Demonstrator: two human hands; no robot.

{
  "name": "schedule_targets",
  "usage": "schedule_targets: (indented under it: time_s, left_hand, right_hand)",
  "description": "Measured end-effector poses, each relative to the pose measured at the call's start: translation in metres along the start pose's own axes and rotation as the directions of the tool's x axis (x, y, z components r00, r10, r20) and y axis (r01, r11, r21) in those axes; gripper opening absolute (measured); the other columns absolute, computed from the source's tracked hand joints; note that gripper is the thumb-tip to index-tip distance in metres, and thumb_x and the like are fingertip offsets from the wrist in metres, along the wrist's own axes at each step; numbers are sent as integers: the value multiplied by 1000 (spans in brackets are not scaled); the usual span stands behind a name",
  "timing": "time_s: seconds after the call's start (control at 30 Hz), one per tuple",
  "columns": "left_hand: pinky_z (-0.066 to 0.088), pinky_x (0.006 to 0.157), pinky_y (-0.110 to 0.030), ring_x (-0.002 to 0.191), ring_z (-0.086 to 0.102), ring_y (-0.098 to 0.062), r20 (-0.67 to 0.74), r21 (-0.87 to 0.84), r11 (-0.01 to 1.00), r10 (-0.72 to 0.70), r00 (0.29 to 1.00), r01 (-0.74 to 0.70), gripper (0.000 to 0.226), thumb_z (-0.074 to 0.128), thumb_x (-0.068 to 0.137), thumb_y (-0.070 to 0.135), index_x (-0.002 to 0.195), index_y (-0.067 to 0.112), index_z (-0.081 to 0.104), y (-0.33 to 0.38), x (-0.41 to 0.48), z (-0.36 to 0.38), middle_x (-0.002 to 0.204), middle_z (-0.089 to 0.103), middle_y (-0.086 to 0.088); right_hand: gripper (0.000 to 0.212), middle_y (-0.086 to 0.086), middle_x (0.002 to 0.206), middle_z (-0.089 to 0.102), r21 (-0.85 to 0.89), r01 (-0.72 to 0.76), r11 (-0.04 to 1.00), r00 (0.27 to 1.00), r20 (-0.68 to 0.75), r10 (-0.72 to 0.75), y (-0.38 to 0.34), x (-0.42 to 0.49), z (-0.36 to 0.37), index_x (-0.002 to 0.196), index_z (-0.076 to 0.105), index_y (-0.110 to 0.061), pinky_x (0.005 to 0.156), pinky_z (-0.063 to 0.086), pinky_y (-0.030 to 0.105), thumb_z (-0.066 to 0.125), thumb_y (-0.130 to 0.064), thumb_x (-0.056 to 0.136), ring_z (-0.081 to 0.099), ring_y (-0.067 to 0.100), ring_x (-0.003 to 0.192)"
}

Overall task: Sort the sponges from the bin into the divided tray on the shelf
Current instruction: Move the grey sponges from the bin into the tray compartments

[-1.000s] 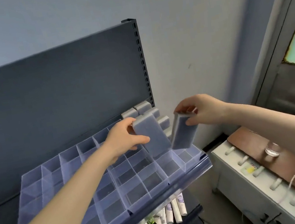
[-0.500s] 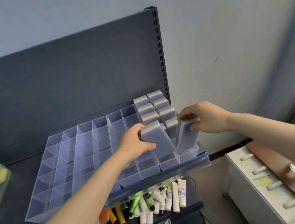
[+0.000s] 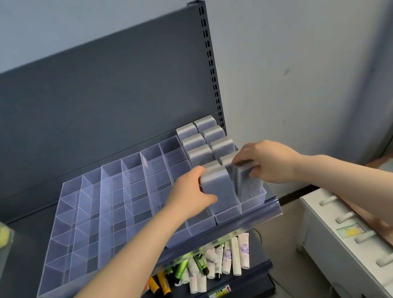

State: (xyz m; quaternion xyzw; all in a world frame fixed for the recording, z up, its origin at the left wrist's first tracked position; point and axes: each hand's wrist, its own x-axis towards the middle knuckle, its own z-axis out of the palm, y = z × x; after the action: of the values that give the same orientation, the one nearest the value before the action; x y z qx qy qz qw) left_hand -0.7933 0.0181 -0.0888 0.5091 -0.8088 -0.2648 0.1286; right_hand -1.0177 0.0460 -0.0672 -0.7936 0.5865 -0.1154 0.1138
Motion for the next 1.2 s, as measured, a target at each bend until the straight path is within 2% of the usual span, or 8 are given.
schedule_targets:
  time_s: [0.07,0.17,0.33,0.47,0.7,0.87,1.07,1.2]
  left_hand:
    - [51,65,-33,81,55,-10,-30,60,998,31,999,-29,54,74,69,40,115,36,47,-1,-1,-2,95,55,18]
    - [46,72,-29,97,54,-9,-121,102,993,78,990,-66,51,70,71,47,118,39,53,2,1,-6,111,57,21]
    - [47,83,-29,111,56,-14,-53,221,968,133,990,-118,46,71,73,41,117,32,62,3,4,3,121,62,14]
    - [48,86,-33,112,56,-19,-35,260,959,130,991,-117,46,71,76,35,120,28,62,2,3,14,122,63,8]
    - [45,85,-31,112,56,-20,-125,219,973,110,986,-80,42,65,85,29,126,25,59,-4,-7,38,123,61,5]
    - [44,89,-29,114,55,-17,-204,138,989,89,975,-62,44,65,86,27,129,25,57,-6,-18,50,127,59,5]
    - [43,78,-27,117,51,-13,-184,228,973,80,980,-36,53,64,83,42,134,34,50,2,-17,38,133,52,13]
    - [43,76,-27,116,52,-12,-231,267,963,95,968,-31,53,61,81,50,131,37,51,9,-11,6,132,53,15]
  right_hand:
    - [46,-2,119,59,2,-8,1000,1000,3,8,1,0,-1,120,60,-25,80,44,29,59,-7,78,56,23,104]
    - [45,-4,118,62,-23,-20,1000,1000,3,20,0,3,0,120,59,-25,81,44,29,62,-11,78,56,22,104]
    - [42,-5,117,63,-57,-56,997,997,50,59,-4,3,10,119,60,-30,84,47,30,63,-16,79,56,21,106]
    - [41,-2,113,64,-67,-62,996,996,67,66,-5,-2,25,118,60,-31,78,48,31,61,-16,79,57,24,99]
    - [45,-2,106,66,-34,-57,998,994,-96,53,-6,-11,50,115,62,-29,65,35,27,54,-8,75,54,23,94]
    - [41,-3,98,68,12,-69,998,978,-197,70,-5,-25,59,112,64,-27,62,39,27,60,-7,76,55,21,87]
    - [47,-5,115,63,24,-41,999,993,-111,44,-2,-21,40,123,58,-29,70,40,27,58,-15,78,53,21,102]
    - [41,-2,122,62,23,-11,1000,986,-167,15,-8,-10,12,126,58,-26,84,45,29,61,-25,85,57,23,109]
